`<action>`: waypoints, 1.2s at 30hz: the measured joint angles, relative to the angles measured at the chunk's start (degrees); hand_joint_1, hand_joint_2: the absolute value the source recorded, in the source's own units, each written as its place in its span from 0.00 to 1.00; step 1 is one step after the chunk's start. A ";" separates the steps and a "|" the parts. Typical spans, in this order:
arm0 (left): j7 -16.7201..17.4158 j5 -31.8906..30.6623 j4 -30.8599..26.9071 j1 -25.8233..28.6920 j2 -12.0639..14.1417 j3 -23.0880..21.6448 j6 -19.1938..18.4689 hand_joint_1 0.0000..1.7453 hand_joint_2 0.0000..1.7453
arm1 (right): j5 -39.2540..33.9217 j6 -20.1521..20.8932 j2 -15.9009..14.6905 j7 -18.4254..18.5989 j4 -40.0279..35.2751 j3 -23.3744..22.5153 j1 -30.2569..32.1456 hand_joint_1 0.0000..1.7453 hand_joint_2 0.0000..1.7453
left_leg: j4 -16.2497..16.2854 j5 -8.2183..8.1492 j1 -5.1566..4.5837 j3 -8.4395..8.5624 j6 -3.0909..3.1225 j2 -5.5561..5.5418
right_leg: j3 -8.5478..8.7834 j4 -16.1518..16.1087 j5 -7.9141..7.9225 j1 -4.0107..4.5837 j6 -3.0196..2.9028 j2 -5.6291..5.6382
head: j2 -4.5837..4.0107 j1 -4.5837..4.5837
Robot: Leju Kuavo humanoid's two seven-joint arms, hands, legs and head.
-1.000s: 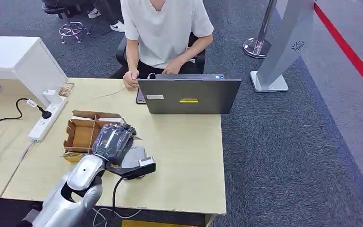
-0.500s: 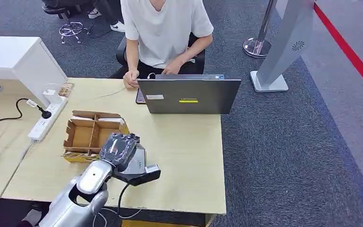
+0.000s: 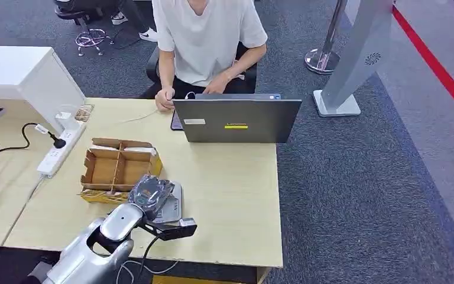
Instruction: Pass the card to the sensor for recognition and then transmit it.
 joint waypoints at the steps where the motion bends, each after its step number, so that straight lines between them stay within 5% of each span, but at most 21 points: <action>1: 0.02 0.44 0.02 0.00 -0.02 0.00 0.75 1.00 1.00 | 0.02 0.00 0.00 -0.11 0.00 -0.04 0.00 0.00 1.00 | 0.00 0.01 0.00 0.00 -0.01 0.00 | -0.01 0.00 0.00 0.00 0.00 0.00 | 0.00 0.00; 5: 0.15 1.01 0.02 -0.04 -0.39 -0.04 2.59 1.00 1.00 | 0.04 0.02 0.00 -0.33 0.00 -0.09 0.01 0.00 1.00 | 0.01 0.07 0.00 -0.01 0.01 0.01 | -0.01 0.00 0.04 0.00 -0.01 0.01 | 0.00 0.00; 10: 1.11 1.47 -2.90 -0.02 -3.65 0.52 17.07 1.00 1.00 | 1.11 0.44 0.00 -1.38 0.00 -0.26 0.09 0.00 1.00 | 0.05 0.14 0.00 -0.19 0.04 -0.11 | -0.12 -0.02 0.09 0.00 0.01 -0.09 | 0.00 0.02; 19: 3.06 -5.16 -8.87 -6.95 -7.32 5.12 25.23 1.00 1.00 | 4.53 1.14 0.00 -1.27 0.00 0.15 -0.11 0.00 1.00 | 0.05 0.17 0.01 -0.27 0.00 -0.12 | -0.20 0.00 0.10 0.00 0.01 -0.10 | 0.00 0.02; 25: 4.79 -9.13 -4.49 -18.56 -7.30 11.73 25.65 1.00 1.00 | 6.10 0.63 0.15 0.35 -0.02 1.31 -1.18 0.00 1.00 | 0.04 0.28 0.01 -0.24 -0.08 -0.08 | -0.26 0.06 0.22 0.01 -0.09 -0.03 | 0.00 -0.07; 36: 8.06 -9.92 3.97 -25.85 -7.23 14.97 24.36 1.00 1.00 | 6.67 0.72 0.42 0.94 -0.02 1.51 -1.72 0.00 1.00 | 0.05 0.27 0.00 -0.32 -0.08 -0.10 | -0.30 0.04 0.23 0.00 -0.08 -0.04 | 0.00 -0.09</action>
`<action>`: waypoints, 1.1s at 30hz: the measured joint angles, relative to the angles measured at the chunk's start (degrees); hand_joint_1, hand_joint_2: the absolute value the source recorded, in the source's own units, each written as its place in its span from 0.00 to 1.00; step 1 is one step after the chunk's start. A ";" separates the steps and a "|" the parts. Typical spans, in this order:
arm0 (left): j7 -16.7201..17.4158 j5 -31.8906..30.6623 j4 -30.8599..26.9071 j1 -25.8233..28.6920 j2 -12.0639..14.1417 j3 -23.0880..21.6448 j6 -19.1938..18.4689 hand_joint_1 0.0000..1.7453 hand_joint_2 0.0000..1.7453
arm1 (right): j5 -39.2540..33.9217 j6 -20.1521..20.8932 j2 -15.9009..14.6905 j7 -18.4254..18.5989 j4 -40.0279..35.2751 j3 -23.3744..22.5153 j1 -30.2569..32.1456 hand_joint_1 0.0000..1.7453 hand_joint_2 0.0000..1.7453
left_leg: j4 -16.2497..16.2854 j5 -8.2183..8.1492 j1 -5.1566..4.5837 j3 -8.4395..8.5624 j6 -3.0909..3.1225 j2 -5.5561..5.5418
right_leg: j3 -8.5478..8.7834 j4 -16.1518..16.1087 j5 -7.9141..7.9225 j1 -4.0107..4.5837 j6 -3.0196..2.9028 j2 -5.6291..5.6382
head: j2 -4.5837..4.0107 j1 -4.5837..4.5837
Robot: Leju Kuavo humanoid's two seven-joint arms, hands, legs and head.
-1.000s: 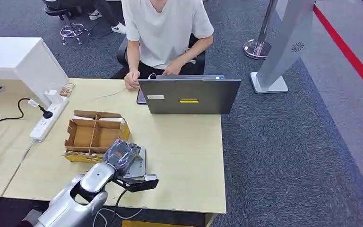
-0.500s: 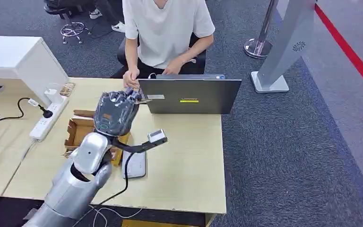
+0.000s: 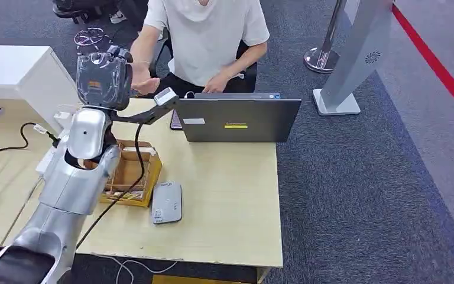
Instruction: Pass the card to the sensor for recognition and then transmit it.
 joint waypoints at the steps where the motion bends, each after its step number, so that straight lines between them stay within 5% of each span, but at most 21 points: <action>1: 0.07 0.00 0.55 -0.39 0.02 0.20 -0.02 1.00 1.00 | 0.00 0.00 0.00 0.02 0.00 0.00 -0.01 0.00 1.00 | 0.00 0.00 0.00 0.00 0.00 0.00 | 0.00 0.00 0.00 0.00 0.00 0.00 | 0.00 0.00; 5: 0.07 0.00 2.50 -1.38 0.02 0.68 -0.31 1.00 1.00 | 0.00 -0.02 0.00 0.11 0.00 0.00 -0.03 0.00 1.00 | 0.00 0.00 0.00 0.00 0.00 -0.01 | 0.00 0.00 0.00 0.00 0.00 0.00 | 0.00 0.00; 6: 0.11 0.00 2.98 -1.61 0.00 0.83 -0.48 0.00 1.00 | 0.00 -0.02 0.00 0.13 0.00 0.00 -0.03 0.00 1.00 | 0.00 0.00 0.00 0.00 0.00 0.00 | 0.00 0.00 0.00 0.00 0.00 0.00 | 0.00 0.02; 18: 0.31 0.88 6.06 -2.17 0.00 2.23 -3.72 0.00 1.00 | 0.18 -0.02 0.00 0.61 0.00 0.00 0.09 0.00 1.00 | 0.00 0.00 0.00 -0.02 0.00 0.00 | -0.03 0.00 0.00 0.00 0.00 0.00 | 0.00 0.00; 24: -3.51 4.71 6.13 -0.26 0.06 2.36 -3.04 0.00 1.00 | 0.05 -0.05 0.00 0.29 0.02 -0.06 0.45 0.00 1.00 | 0.00 -0.01 0.00 -0.03 0.00 0.00 | -0.03 0.00 0.00 0.00 0.00 0.00 | 0.00 0.00; 29: -9.74 9.40 -4.56 9.55 0.02 2.14 -3.47 0.00 1.00 | -1.92 -0.42 0.00 -0.92 0.02 -1.29 1.45 0.00 1.00 | -0.01 -0.11 -0.01 -0.03 0.00 0.13 | -0.06 -0.02 -0.04 -0.01 0.02 0.15 | 0.00 0.00; 33: -11.43 10.95 -15.70 19.90 0.72 0.52 -3.02 0.00 1.00 | -2.84 -0.96 0.00 -1.36 0.02 -2.84 2.12 0.00 1.00 | -0.01 -0.19 -0.01 -0.11 0.05 0.19 | -0.16 -0.04 -0.09 -0.01 0.03 0.23 | 0.00 0.00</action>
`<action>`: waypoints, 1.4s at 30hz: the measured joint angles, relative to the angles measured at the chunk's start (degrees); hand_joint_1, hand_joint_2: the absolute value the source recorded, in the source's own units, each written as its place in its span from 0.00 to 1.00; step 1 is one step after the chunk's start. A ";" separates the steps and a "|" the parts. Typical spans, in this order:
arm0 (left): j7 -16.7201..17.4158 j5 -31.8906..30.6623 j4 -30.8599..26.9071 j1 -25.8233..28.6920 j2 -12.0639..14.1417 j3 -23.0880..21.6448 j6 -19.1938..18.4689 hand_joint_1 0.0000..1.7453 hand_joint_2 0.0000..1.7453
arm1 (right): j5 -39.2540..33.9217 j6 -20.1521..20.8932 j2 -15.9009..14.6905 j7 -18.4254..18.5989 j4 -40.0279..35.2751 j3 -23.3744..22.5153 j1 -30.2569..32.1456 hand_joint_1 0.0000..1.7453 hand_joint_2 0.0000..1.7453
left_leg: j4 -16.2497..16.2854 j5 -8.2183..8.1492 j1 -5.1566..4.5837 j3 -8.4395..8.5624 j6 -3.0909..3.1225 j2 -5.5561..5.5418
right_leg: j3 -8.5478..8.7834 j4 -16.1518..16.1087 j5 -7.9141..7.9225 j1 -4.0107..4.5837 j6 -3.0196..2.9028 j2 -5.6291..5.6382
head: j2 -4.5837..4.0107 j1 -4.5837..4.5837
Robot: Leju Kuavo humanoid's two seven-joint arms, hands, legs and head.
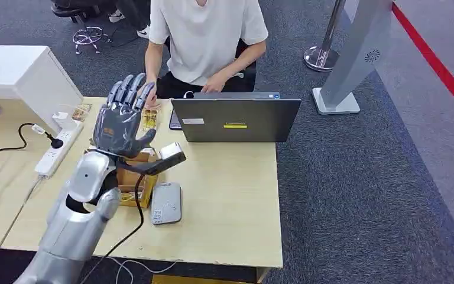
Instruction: Pass the card to the sensor for recognition and then transmit it.
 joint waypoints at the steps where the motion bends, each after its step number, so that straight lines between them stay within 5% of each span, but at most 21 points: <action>1: -0.69 0.61 -2.32 2.14 0.39 -0.21 0.24 0.00 1.00 | -0.17 -0.09 0.00 -0.11 0.00 -0.46 0.07 0.00 1.00 | 0.00 -0.02 0.00 -0.02 0.00 0.00 | -0.02 0.00 0.00 0.00 0.00 0.00 | 0.00 0.00; 8: -2.18 1.29 -11.26 11.02 2.47 -1.53 1.18 0.00 1.00 | -0.65 -0.17 0.00 -0.57 0.00 -2.27 0.34 0.00 1.00 | -0.01 -0.03 0.01 -0.02 0.03 -0.02 | -0.03 0.01 -0.04 0.01 0.05 -0.06 | 0.00 0.00; 19: -2.88 1.42 -13.72 12.49 3.28 -1.57 1.24 0.00 1.00 | -0.76 -0.26 0.00 -0.74 0.00 -3.08 0.33 0.00 1.00 | 0.00 0.01 0.01 -0.02 0.01 -0.02 | 0.01 0.02 -0.01 0.00 0.04 -0.07 | 0.00 0.00; 24: -4.02 2.73 -14.70 18.51 4.74 -1.57 2.29 0.00 1.00 | -1.20 -0.35 0.02 -0.94 0.00 -3.96 0.53 0.00 1.00 | -0.01 -0.06 0.00 0.01 0.03 0.07 | -0.03 0.01 -0.07 0.00 0.03 0.01 | 0.00 0.00; 30: -0.78 2.34 -9.99 24.52 6.43 0.97 -0.38 0.00 1.00 | -0.72 -0.81 0.00 0.33 0.00 -4.81 0.63 0.00 1.00 | -0.04 -0.09 0.01 -0.03 0.04 0.04 | -0.04 0.02 -0.14 0.01 0.05 -0.02 | 0.00 -0.02; 42: -0.79 3.95 -1.17 29.79 7.04 5.14 -1.33 0.00 1.00 | 1.68 -1.94 -0.02 2.03 0.00 -4.81 1.04 0.00 1.00 | -0.03 -0.08 0.00 -0.06 0.06 -0.01 | -0.01 -0.01 -0.13 0.01 0.06 -0.07 | 0.00 0.00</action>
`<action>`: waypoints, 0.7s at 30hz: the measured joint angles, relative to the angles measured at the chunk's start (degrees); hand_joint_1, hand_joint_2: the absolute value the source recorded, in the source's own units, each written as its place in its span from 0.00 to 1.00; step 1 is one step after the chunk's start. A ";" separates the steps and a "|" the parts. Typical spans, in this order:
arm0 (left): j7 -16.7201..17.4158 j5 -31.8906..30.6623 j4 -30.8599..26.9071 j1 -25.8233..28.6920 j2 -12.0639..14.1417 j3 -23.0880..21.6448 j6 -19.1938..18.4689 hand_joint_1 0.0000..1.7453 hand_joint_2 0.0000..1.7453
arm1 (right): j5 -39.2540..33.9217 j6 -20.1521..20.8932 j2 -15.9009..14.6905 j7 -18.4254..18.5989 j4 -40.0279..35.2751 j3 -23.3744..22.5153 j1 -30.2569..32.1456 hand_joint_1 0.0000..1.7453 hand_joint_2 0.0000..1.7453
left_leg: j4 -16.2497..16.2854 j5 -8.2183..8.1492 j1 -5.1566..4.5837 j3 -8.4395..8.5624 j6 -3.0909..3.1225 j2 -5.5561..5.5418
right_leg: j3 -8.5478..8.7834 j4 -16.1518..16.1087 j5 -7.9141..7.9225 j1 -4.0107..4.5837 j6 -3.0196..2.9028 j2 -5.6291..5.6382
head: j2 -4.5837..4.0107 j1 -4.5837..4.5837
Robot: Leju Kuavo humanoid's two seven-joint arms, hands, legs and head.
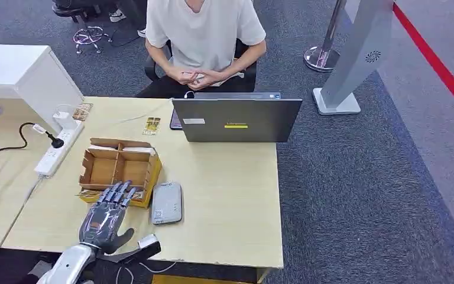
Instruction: Pass the card to the sensor for recognition and then transmit it.
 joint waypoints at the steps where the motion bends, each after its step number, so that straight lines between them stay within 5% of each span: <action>1: 0.00 0.11 0.26 0.31 -0.02 0.02 0.02 0.00 1.00 | 0.02 0.02 0.00 0.00 0.00 0.00 0.03 0.00 1.00 | 0.00 0.00 0.00 0.00 0.00 0.00 | 0.00 0.00 0.00 0.00 0.00 0.00 | 0.00 0.00; 21: -0.46 -1.14 1.86 -2.11 -4.44 0.68 7.54 0.00 1.00 | 1.77 1.00 0.00 -0.92 0.00 -0.02 0.57 0.00 1.00 | 0.01 0.01 0.00 0.03 0.00 -0.04 | 0.01 0.00 0.01 0.00 0.00 -0.05 | 0.00 0.00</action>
